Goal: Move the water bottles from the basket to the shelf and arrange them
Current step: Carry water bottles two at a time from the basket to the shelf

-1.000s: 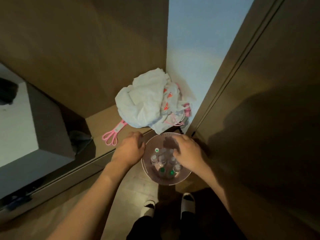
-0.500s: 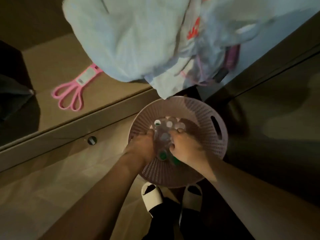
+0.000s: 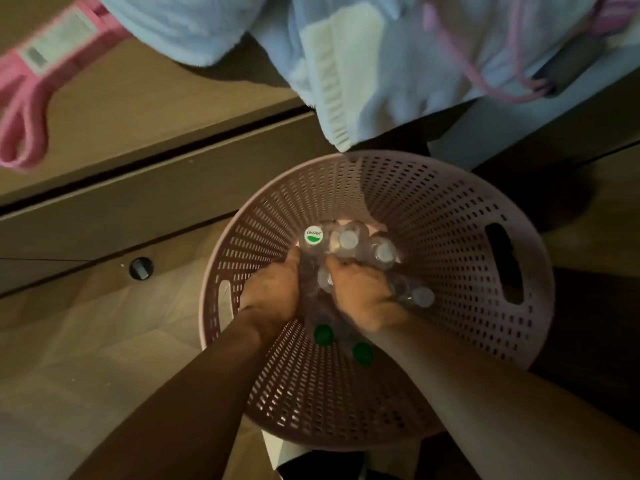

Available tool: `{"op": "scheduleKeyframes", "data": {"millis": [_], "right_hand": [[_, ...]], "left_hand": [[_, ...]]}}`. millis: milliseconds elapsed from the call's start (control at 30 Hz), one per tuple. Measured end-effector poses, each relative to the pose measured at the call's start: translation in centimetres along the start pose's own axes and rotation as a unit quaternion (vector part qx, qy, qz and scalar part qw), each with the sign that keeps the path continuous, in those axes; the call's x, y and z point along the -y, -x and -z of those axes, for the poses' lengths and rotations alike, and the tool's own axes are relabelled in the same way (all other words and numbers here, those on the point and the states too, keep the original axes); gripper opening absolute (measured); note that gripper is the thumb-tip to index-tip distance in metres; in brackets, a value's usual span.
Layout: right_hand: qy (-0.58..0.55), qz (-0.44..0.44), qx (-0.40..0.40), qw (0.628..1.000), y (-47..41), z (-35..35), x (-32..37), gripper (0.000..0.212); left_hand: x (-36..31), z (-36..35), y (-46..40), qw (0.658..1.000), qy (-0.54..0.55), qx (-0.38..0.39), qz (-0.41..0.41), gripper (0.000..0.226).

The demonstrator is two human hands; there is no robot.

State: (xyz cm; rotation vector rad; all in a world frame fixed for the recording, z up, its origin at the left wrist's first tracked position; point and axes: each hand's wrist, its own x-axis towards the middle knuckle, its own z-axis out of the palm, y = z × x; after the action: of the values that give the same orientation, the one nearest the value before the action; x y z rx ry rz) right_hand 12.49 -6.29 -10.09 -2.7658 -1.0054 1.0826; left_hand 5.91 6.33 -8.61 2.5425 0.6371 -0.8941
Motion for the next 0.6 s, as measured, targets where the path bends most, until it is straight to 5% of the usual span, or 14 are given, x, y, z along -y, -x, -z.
{"op": "scheduleKeyframes", "data": {"millis": [300,600], "right_hand": [[-0.009,-0.004,-0.011,1.000,13.6,15.2,2.2,0.046],[-0.104,0.024,-0.140,0.984,36.2,37.7,8.8,0.036]], "left_hand": [[-2.3,13.2,13.5,0.994,0.079,-0.066,0.019,0.053],[-5.3,34.1,38.9,0.940,0.096,-0.317,-0.082,0.035]]}}
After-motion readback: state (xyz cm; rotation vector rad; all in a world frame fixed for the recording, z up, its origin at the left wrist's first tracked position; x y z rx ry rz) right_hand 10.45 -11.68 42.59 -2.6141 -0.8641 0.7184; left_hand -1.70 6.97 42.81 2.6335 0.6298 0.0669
